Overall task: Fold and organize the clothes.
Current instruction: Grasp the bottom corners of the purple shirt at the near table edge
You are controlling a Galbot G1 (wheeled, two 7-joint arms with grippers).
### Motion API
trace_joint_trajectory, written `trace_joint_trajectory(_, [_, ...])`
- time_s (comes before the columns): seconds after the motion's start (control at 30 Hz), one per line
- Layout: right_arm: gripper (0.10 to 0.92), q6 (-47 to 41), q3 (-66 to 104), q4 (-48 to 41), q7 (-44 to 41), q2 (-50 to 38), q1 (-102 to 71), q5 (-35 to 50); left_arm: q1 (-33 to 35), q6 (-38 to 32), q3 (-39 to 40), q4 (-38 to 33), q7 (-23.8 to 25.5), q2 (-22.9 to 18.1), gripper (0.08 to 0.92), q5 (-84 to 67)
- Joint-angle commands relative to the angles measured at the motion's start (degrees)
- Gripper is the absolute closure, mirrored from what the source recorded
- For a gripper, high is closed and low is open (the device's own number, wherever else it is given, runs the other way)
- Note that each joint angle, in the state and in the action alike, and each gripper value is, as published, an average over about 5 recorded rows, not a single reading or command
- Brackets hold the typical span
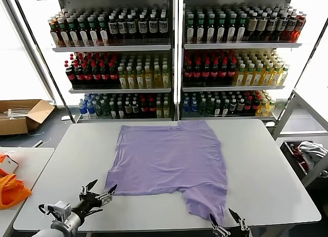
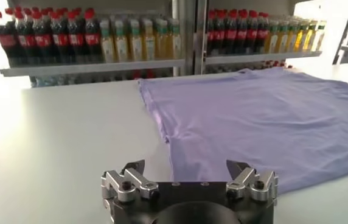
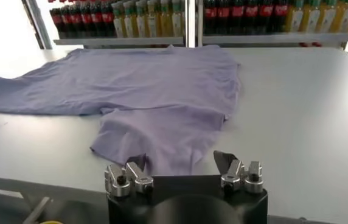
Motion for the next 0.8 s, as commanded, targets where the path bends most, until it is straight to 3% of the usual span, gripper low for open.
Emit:
trace_joint_trajectory(0.03, [0.492,-1.11,-2.68,-1.84,1.60,0.83,1.09,-1.38,-2.29,1.16,0.82,3.37,-0.85,-0.02,0.178,-1.19])
trace_joint_trajectory(0.17, [0.605,-1.07,-2.93,-1.64,1.52,0.84,0.96,-1.40,-0.62,1.11,1.73,2.56,-0.75,-0.45,0.219,-0.89])
trace_joint_trajectory(0.5, [0.872,-0.18,-2.36,0.22,0.69,0.25,-0.38,-1.11,2.76,1.00,2.97,-0.47,-0.70,-1.37,0.500,0.94])
trace_joint_trajectory(0.6, [0.910,0.49,-2.00,0.80,0.01,-0.06,-0.54,-0.98,2.84,0.88,2.90,-0.72,-0.79,-1.32,0.586,0.91])
trace_joint_trajectory(0.8, [0.910,2.43,-0.15,2.08,-2.36,-1.14,-0.80,-0.18,3.38,0.20,2.32,-2.35,-1.02,-0.71,0.760,1.02])
